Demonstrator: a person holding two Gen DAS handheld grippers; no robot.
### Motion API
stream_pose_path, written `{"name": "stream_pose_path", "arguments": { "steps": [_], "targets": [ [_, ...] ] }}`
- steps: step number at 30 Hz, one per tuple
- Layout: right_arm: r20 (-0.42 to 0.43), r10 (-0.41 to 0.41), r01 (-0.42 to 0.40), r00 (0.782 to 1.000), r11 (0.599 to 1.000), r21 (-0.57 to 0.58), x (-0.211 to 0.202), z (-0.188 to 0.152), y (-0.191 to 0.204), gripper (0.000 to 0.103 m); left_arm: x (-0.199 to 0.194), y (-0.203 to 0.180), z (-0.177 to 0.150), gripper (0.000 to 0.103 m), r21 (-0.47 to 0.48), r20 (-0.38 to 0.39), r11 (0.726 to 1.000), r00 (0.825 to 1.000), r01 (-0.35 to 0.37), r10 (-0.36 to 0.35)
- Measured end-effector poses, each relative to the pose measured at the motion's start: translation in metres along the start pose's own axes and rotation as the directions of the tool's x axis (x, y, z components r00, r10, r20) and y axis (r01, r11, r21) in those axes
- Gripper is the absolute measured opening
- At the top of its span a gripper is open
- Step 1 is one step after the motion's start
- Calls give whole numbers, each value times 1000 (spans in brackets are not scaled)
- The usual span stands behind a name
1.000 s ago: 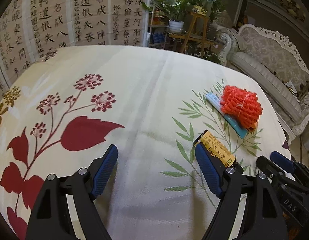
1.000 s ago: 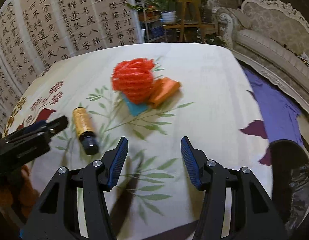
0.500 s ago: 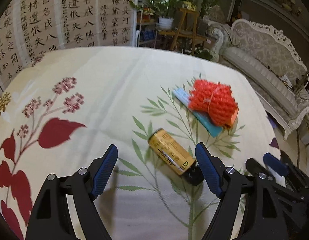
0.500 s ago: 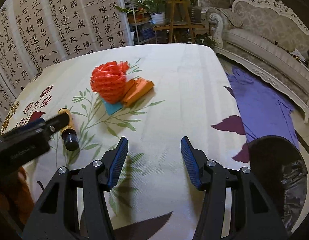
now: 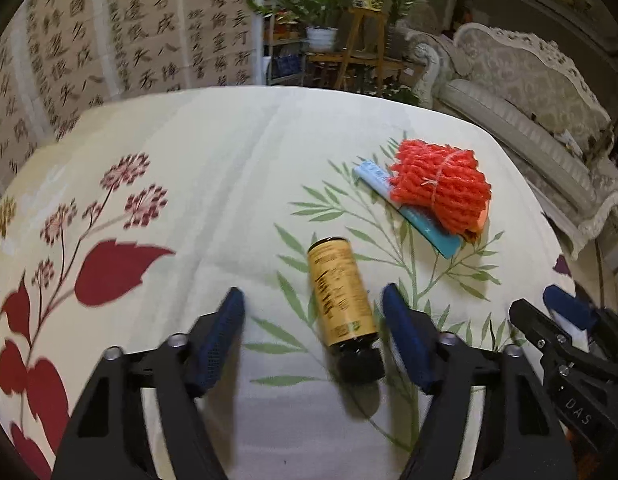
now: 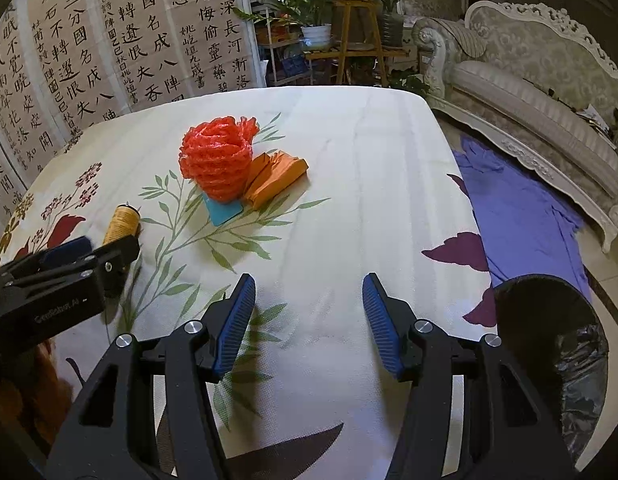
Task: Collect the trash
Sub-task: 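Grasp the gold bottle with the left tool while the right tool grasps the red net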
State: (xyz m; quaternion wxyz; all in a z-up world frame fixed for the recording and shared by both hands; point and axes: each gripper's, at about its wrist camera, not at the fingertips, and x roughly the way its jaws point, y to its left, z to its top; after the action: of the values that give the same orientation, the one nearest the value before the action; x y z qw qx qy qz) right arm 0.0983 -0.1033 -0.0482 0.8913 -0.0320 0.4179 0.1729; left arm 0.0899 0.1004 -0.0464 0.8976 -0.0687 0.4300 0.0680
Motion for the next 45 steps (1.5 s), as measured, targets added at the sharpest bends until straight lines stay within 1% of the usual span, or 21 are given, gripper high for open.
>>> {"name": "stream_pose_path", "arguments": {
  "steps": [1,2,4,5,8,12,16,19,22,25,28,32,37,38,39,40,45],
  "targets": [
    [-1,-3,3,1000,1000,-1,0,1,1,55,0,-2,0,52,21,7,1000,1000,-4,4],
    [-1,-6,6,1000,1000,-2,0,0,1,55,0,-2,0,48,35,9,999,1000,-3,2],
    [-3,-14,14,1000,1000,-6,1,1,3,54,0,-2,0,28,61,19,998,1000,-3,2],
    [-4,-19,19,1000,1000,-8,1,1,3,55,0,-1,0,25,70,21,998,1000,-2,0],
    [-7,-34,34,999,999,-18,2,1,5,55,-1,3,0,25,77,24,997,1000,15,-17],
    [-7,-50,50,999,998,-26,2,1,7,54,-3,13,0,25,81,35,997,999,0,-3],
    [20,-61,61,998,998,-26,-2,3,10,54,-5,32,1,25,73,52,996,997,-60,56],
    [43,-53,54,998,998,-23,-4,8,14,54,-2,48,4,25,50,46,995,996,-84,82],
    [73,-42,45,996,998,-37,-8,17,23,54,0,60,5,25,25,34,996,996,-83,82],
    [103,-31,37,994,998,-59,-10,28,33,55,-1,62,5,25,20,35,997,996,-80,79],
    [116,-20,29,993,997,-77,-8,41,43,61,-2,63,4,25,26,40,996,995,-88,87],
    [113,-7,19,994,994,-107,5,55,57,61,-1,62,4,25,27,43,996,995,-88,87],
    [96,-13,26,995,992,-127,22,64,68,61,-1,64,4,25,15,46,997,996,-72,71],
    [94,-14,26,995,991,-129,24,64,69,57,-1,66,4,25,8,47,998,997,-63,63],
    [84,-15,26,996,990,-135,28,65,71,51,-1,66,4,25,5,47,998,997,-59,58],
    [72,-16,26,997,990,-141,31,65,72,42,-2,67,4,25,0,47,999,998,-53,52],
    [95,6,7,996,991,-137,21,61,74,39,-3,73,6,25,-21,46,999,999,-28,29]
  ]
}}
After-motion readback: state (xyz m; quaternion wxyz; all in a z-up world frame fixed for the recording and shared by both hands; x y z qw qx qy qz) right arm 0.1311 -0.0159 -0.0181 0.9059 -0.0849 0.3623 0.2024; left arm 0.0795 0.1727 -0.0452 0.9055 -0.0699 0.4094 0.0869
